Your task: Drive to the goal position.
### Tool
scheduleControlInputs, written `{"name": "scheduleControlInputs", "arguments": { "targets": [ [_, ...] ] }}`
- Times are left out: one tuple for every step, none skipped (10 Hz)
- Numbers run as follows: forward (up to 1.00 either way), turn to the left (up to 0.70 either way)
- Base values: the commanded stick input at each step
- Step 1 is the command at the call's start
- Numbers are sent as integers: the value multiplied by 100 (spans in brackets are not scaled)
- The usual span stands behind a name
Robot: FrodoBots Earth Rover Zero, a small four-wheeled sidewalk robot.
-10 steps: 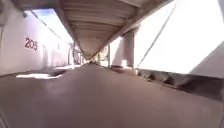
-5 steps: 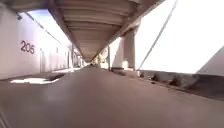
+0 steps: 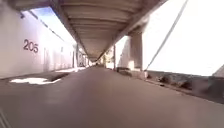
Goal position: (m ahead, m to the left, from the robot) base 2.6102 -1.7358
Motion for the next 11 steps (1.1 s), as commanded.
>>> {"name": "scheduleControlInputs", "arguments": {
  "targets": [
    [70, 0],
    [70, 0],
    [70, 0],
    [70, 0],
    [70, 0],
    [70, 0],
    [70, 0],
    [70, 0],
    [70, 0],
    [70, 0],
    [70, 0]
  ]
}}
